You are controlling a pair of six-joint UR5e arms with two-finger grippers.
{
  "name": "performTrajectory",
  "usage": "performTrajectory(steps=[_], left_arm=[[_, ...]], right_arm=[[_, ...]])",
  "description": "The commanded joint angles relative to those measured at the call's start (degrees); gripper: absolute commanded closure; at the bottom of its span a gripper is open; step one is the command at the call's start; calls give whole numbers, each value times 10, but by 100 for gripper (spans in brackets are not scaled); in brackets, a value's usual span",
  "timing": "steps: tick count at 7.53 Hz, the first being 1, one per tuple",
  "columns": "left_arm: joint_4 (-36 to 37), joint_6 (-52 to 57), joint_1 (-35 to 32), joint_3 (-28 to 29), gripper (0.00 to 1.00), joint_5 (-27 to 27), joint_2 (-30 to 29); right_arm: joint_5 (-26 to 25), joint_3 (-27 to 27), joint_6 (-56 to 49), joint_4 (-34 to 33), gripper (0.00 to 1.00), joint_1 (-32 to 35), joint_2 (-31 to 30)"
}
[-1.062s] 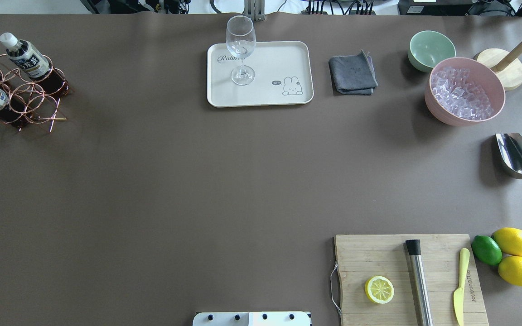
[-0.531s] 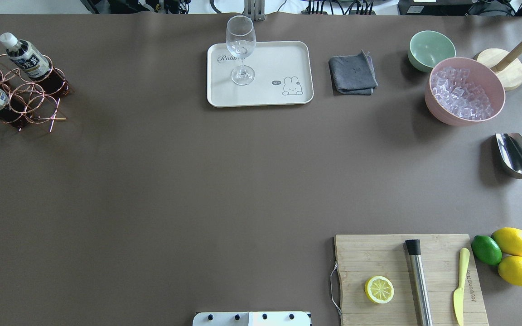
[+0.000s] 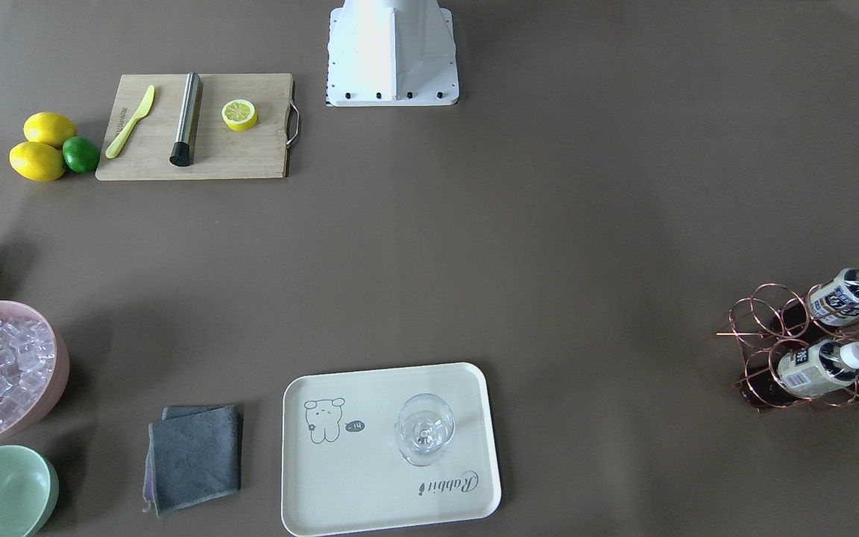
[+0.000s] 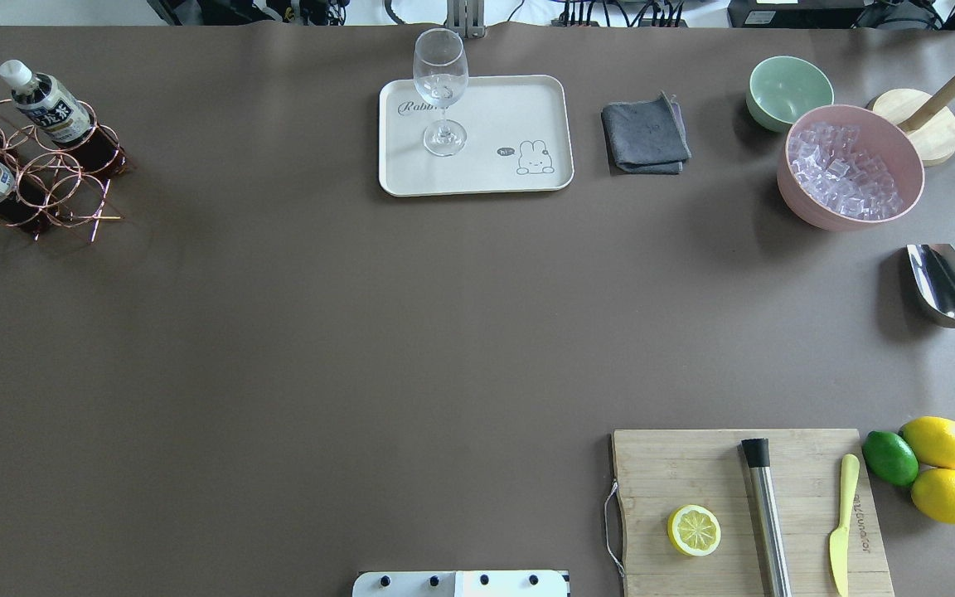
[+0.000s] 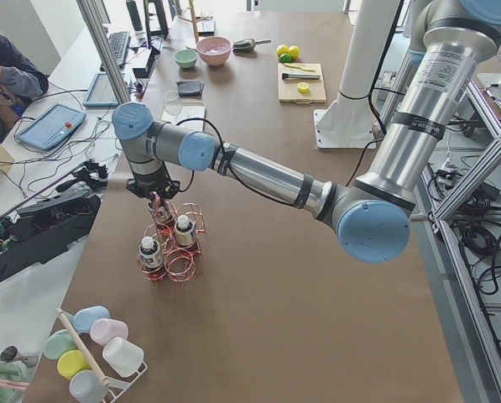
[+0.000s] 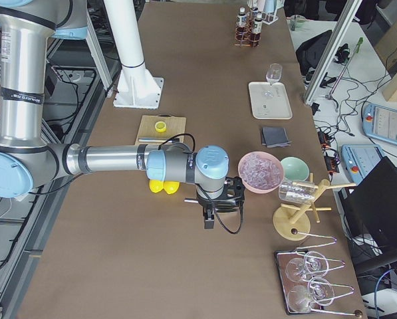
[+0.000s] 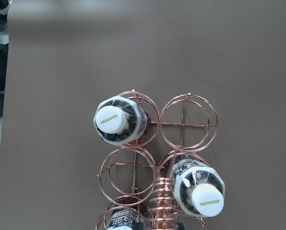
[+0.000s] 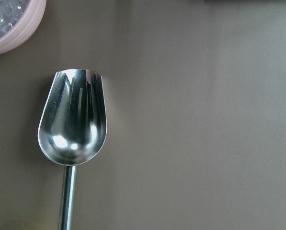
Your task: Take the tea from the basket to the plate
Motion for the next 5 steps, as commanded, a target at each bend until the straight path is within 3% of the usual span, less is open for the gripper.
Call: performTrajectory(steps=[1, 5], left_arm=[[4, -1, -2, -12, 100, -8, -1], [27, -9, 0, -52, 100, -22, -7]], right_arm=[[1, 1, 0, 0, 0, 1, 0], [1, 2, 0, 0, 0, 2, 0]])
